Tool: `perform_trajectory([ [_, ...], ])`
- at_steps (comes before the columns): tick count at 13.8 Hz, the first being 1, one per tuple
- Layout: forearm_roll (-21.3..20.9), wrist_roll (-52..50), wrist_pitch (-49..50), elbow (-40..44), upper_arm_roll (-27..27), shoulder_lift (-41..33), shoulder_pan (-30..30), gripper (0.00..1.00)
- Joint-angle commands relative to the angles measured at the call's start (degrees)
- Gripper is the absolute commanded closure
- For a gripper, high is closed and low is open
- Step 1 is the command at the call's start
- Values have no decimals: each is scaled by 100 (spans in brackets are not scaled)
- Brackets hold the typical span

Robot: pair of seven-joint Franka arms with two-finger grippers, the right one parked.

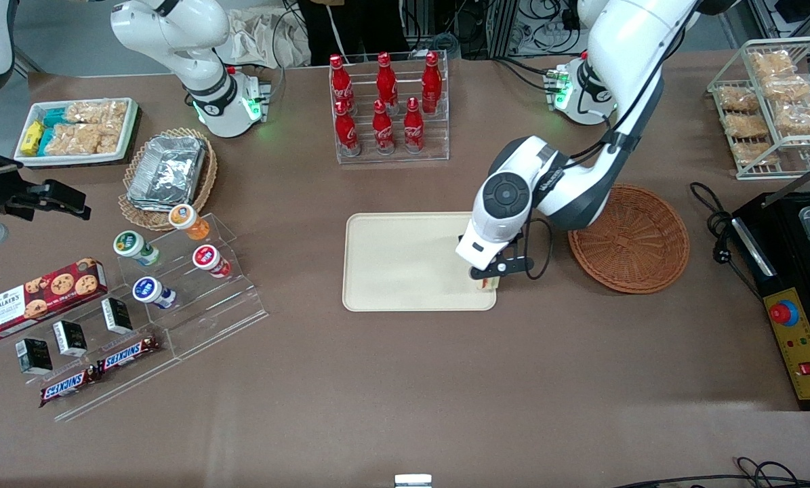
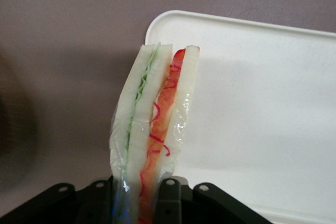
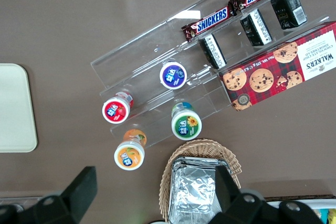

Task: Place sandwich from basket to tray
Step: 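Lower the sandwich onto the white tray and open the left gripper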

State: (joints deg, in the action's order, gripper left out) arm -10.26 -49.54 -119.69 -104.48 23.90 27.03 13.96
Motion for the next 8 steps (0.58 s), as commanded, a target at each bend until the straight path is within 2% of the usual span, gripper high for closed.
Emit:
perform_trajectory([
  [1,-353,-179,-54,191,-26,345,98,75],
  [5,-450,-188,-160,200,-35,618,256,75],
  [8,-494,-179,-239,200,-35,750,265,70],
])
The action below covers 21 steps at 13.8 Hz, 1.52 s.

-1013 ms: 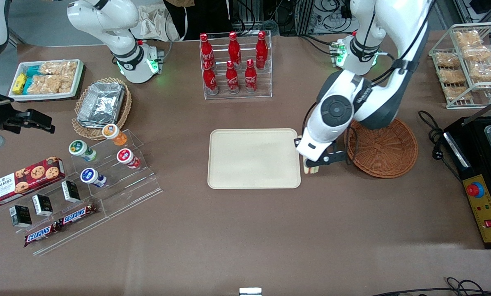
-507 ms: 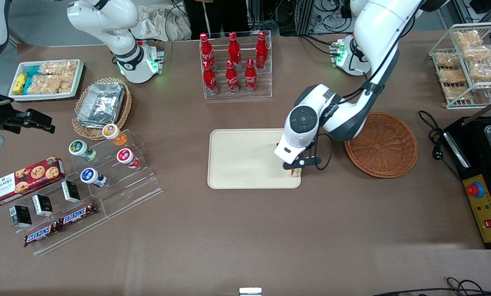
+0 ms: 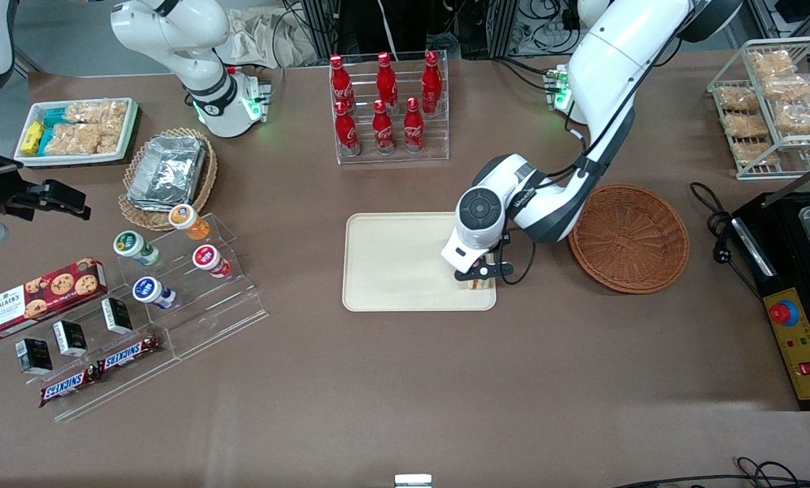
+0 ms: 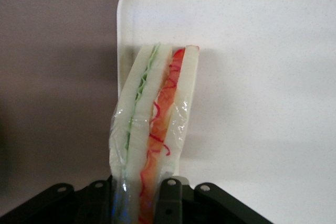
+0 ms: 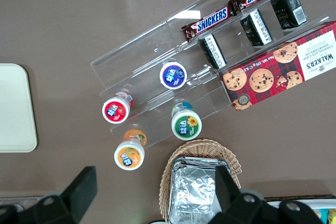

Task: Place sandwich from basket to tray

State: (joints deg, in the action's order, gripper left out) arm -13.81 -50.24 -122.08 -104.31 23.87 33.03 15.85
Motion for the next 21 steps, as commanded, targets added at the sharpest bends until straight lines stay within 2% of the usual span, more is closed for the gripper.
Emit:
perform_trajectory([
  [1,-139,-92,0,183,-31,151,67,47],
  [2,-139,-83,0,183,-31,142,67,0],
  [8,-113,-82,97,236,-49,-208,-12,0],
  [15,-7,110,554,280,-66,-1061,-688,0],
  [21,19,1461,975,192,-136,-1597,-1339,0],
])
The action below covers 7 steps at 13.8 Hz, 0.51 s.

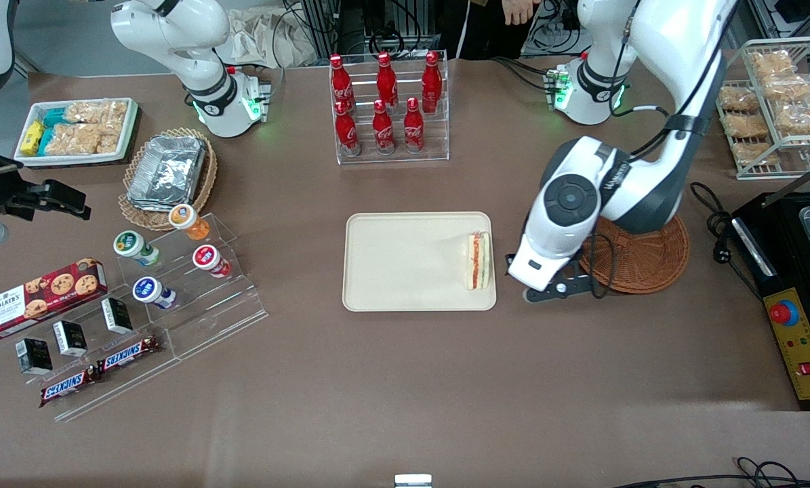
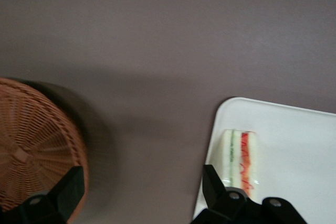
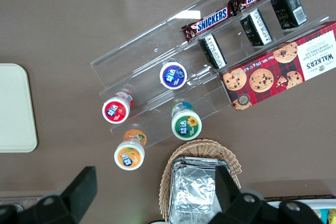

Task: Place sandwich from basket to tray

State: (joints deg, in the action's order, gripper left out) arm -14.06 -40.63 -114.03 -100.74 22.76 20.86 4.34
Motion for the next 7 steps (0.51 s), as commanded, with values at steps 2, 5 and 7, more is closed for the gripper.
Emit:
perform_trajectory([
  [2,324,1019,329,-174,-454,-652,-127,0],
  [5,711,1968,654,-165,-930,-1003,-118,0],
  [7,878,2382,820,-131,-1176,-1171,-117,0],
])
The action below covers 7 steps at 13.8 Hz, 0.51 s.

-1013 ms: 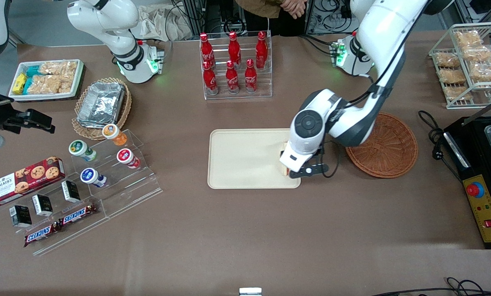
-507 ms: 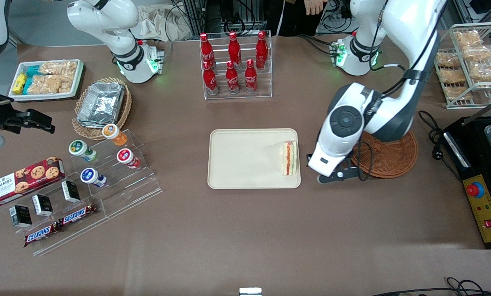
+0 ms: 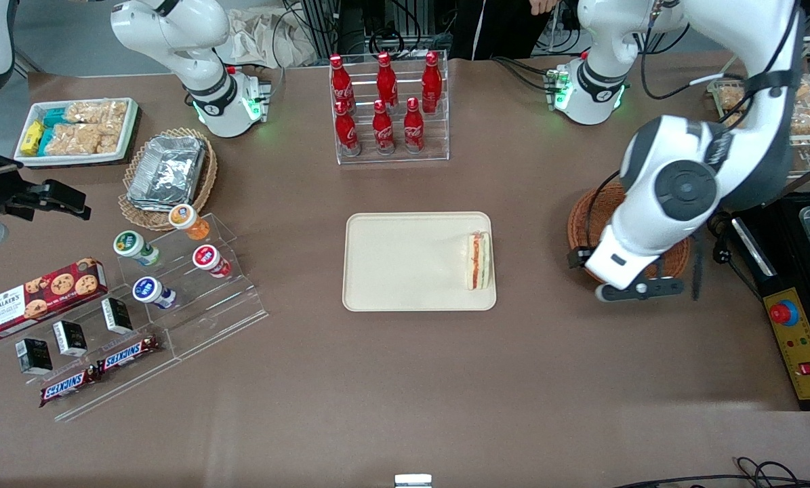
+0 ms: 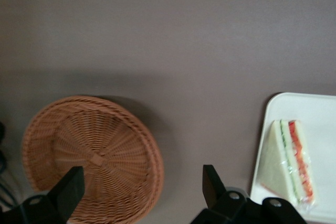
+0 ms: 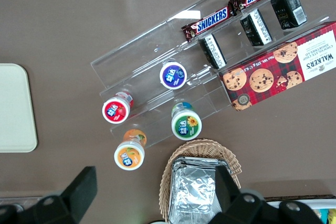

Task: Place sandwich from basket to tray

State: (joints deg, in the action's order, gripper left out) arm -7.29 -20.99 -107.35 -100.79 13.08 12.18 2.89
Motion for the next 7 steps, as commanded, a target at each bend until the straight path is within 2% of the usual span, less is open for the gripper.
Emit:
perform_trajectory([
  [1,332,681,275,-108,-366,-391,27,0],
  [7,641,1842,1092,348,-1086,-743,-25,0],
])
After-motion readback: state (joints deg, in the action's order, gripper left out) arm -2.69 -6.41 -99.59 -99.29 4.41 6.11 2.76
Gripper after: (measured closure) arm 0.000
